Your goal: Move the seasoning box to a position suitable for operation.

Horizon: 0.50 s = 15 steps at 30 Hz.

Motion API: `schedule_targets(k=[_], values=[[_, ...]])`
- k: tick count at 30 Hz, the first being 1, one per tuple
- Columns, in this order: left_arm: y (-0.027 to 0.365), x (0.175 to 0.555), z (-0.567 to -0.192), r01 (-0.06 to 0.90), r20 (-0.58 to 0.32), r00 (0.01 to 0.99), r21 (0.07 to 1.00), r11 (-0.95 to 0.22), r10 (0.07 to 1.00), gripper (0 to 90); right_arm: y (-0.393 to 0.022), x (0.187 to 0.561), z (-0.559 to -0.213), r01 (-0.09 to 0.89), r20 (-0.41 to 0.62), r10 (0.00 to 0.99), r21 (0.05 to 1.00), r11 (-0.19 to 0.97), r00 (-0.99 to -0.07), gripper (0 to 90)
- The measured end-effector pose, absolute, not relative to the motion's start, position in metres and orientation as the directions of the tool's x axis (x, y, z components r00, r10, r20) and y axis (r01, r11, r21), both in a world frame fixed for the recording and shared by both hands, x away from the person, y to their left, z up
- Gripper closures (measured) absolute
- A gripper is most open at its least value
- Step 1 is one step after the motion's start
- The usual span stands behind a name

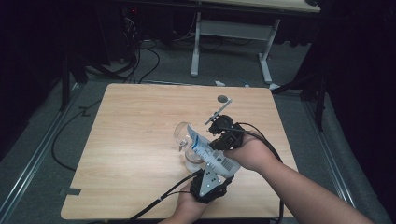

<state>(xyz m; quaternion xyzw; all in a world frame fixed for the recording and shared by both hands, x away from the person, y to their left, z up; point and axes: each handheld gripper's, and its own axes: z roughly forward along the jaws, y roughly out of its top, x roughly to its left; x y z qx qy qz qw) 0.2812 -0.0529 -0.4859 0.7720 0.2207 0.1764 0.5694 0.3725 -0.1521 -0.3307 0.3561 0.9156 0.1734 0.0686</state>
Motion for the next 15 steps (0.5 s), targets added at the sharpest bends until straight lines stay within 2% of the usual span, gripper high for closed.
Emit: schedule_targets(k=[15], values=[[-0.0525, 0.2816, -0.4844, 0.136, 0.021, 0.838, 0.960, -0.247, 0.545, 57.1, -0.1508, 0.3726, -0.3287, 0.617, -0.011, 0.668, 0.371, 0.693, -0.744, 89.6]])
